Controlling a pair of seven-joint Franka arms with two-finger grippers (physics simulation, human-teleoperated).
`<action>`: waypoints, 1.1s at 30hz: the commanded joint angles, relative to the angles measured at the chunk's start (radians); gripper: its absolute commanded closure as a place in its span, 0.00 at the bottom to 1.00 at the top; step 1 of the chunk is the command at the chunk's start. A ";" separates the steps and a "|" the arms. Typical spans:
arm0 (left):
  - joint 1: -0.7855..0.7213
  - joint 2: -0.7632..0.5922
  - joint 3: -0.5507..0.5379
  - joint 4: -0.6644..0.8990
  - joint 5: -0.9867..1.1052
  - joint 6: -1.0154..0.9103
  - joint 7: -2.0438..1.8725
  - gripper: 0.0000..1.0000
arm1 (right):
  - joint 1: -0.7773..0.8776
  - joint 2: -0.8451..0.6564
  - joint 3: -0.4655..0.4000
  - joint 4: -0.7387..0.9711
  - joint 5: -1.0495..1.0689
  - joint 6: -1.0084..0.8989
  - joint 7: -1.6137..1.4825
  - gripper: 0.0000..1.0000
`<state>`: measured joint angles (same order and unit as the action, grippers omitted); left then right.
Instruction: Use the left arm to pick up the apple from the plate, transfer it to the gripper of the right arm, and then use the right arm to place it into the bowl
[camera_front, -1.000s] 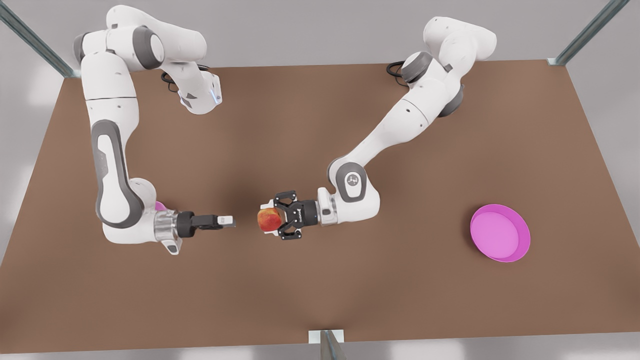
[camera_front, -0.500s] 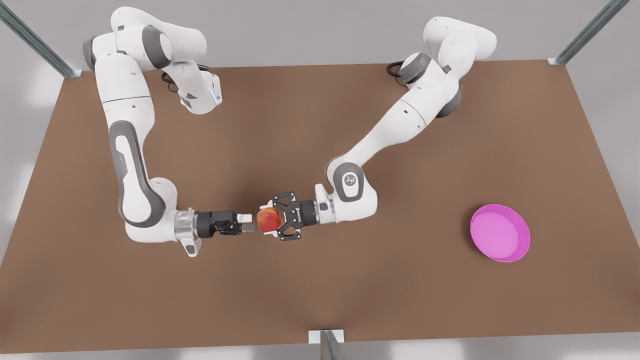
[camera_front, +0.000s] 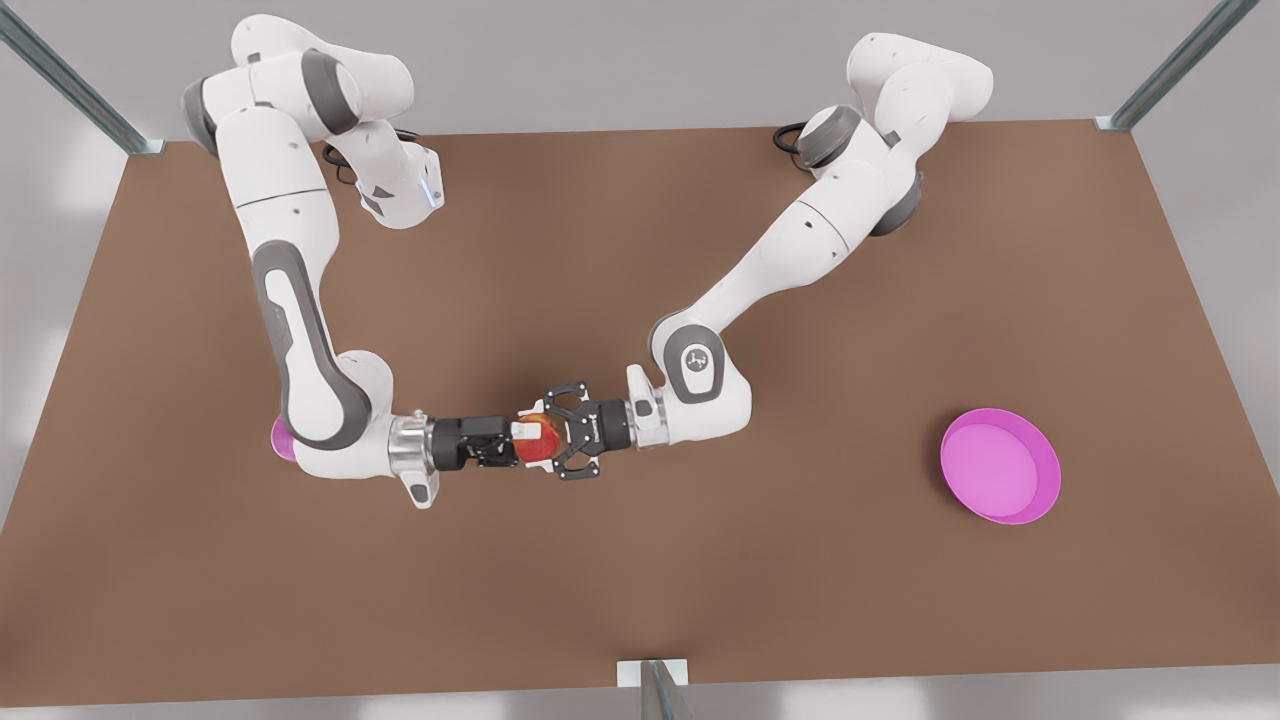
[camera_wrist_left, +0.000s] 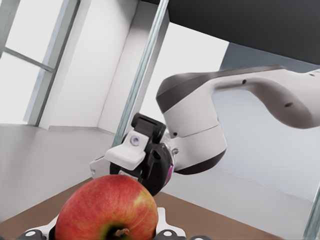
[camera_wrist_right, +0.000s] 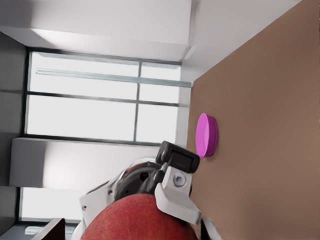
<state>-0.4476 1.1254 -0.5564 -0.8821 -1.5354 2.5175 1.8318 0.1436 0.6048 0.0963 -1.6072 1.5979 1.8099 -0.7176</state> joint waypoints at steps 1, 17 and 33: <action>0.000 -0.001 0.000 0.000 0.001 -0.003 0.069 0.22 | 0.005 0.001 0.000 0.003 0.008 0.048 -0.019 0.00; 0.001 -0.001 0.001 0.000 0.001 -0.005 0.069 0.00 | -0.005 0.000 -0.004 -0.002 -0.032 0.043 -0.023 0.26; 0.520 -0.487 0.102 -0.161 1.747 -1.123 -1.419 0.00 | -0.219 -0.068 -0.003 -0.042 -0.613 -0.007 -0.049 0.26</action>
<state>0.0402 0.6765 -0.4533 -1.0410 -0.3242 1.9945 1.4633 -0.0650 0.5433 0.0928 -1.6494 1.1458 1.8262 -0.7558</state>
